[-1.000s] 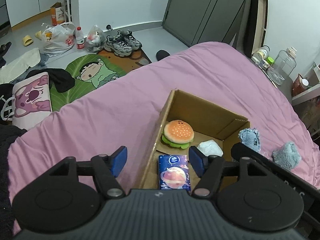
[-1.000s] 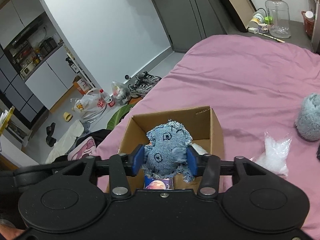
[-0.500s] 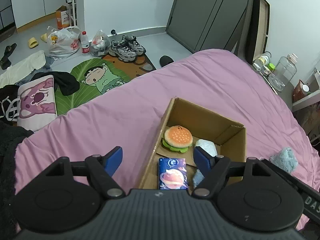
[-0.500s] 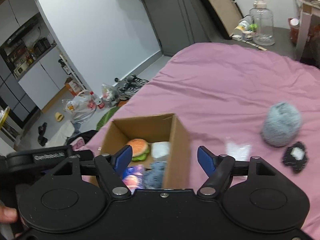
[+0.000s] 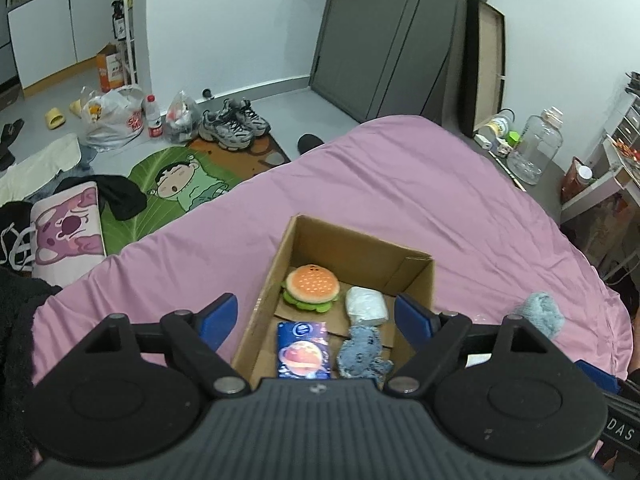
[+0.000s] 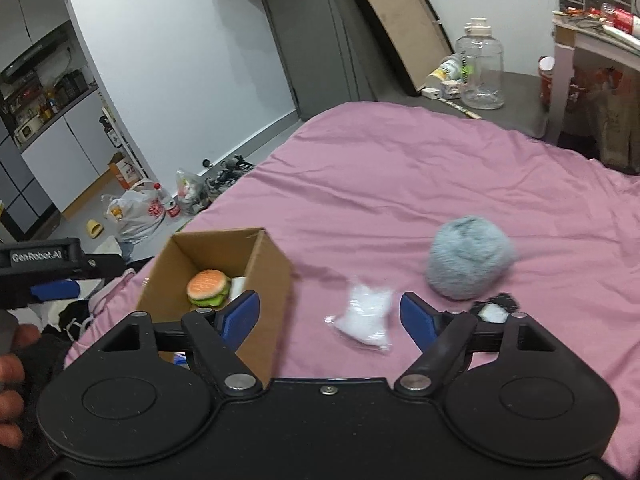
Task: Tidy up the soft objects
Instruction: 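Withdraw both open tools from the box toward the filling bag and patch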
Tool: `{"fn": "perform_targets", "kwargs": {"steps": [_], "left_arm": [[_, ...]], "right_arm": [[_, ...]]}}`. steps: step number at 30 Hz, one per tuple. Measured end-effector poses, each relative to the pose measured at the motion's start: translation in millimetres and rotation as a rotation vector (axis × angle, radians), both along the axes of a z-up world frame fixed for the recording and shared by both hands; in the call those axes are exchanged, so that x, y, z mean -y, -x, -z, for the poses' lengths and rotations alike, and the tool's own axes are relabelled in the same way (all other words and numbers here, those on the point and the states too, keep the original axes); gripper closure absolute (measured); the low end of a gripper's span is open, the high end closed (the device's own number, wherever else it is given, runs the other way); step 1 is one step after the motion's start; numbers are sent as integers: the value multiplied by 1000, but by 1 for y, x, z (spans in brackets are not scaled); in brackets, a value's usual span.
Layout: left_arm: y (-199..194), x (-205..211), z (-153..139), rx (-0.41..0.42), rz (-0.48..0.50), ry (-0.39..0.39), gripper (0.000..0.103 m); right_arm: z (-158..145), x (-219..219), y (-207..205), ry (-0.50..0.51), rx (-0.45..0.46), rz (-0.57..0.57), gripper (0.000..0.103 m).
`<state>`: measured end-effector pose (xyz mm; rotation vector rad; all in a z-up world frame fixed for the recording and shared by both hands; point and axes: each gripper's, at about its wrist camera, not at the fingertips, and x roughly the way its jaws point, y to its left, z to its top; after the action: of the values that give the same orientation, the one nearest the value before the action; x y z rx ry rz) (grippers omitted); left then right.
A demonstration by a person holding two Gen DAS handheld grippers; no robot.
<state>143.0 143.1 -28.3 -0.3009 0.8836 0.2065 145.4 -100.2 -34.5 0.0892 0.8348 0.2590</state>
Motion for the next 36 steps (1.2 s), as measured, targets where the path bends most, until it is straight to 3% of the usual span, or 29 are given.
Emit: {"fn": "perform_targets", "kwargs": {"steps": [13, 36], "left_arm": [[-3, 55, -4, 17, 37, -5, 18], [-32, 151, 26, -26, 170, -47, 19]], "right_arm": [[9, 66, 5, 57, -19, 2, 25], [61, 145, -12, -86, -103, 115, 25]]}}
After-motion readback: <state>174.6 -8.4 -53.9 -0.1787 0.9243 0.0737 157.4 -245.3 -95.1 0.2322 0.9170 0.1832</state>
